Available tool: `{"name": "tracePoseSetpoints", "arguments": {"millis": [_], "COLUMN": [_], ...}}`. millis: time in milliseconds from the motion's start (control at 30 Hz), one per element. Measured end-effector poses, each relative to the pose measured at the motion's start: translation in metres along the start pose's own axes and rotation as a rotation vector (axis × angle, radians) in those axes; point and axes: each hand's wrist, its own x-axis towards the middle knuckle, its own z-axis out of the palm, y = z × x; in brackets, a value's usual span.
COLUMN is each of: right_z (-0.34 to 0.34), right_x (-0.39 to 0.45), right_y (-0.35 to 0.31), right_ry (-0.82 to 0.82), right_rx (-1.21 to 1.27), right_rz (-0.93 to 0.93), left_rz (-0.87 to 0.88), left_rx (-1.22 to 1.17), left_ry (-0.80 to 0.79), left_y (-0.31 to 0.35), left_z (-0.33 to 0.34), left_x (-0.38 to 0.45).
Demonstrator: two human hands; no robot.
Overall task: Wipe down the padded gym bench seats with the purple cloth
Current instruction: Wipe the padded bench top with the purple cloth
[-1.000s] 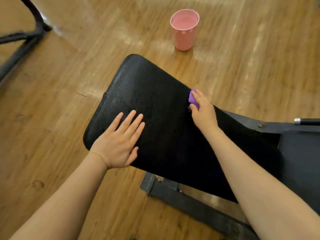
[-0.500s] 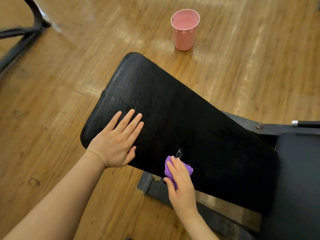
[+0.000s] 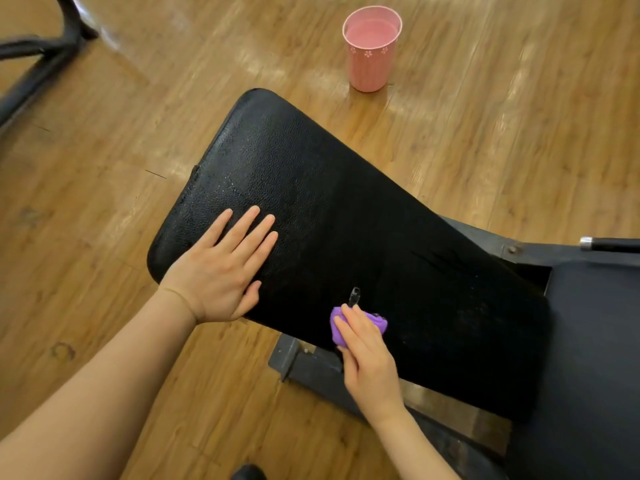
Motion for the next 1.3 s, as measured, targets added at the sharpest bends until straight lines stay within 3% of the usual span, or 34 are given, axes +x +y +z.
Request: {"name": "tracePoseSetpoints", "arguments": {"millis": [133,267,367,533,1033,1300], "right_z": [-0.006,-0.026,-0.052,-0.074,0.004,0.009], "right_x": [0.006,0.06,0.126,0.189,0.007,-0.002], "right_y": [0.003,0.011,0.022,0.041,0.004,0.008], "right_ry": [0.001,0.193,0.303,0.211,0.125,0.109], "right_rx": [0.047,0.128,0.128,0.158,0.167,0.101], "right_rz": [0.033,0.102,0.262,0.44,0.336,0.303], "left_rz": [0.003,0.003,0.005,0.01,0.036,0.029], "left_rx": [-0.009,0.0,0.002,0.0,0.005,-0.002], "left_ry": [0.004,0.006,-0.007,-0.001,0.022,0.049], "left_y": [-0.001,-0.001,-0.001,-0.001,-0.002,-0.002], "left_z": [0.0,0.001,0.001,0.001,0.004,0.006], "left_x": [0.0,-0.002,-0.002,-0.001,-0.001,-0.002]}}
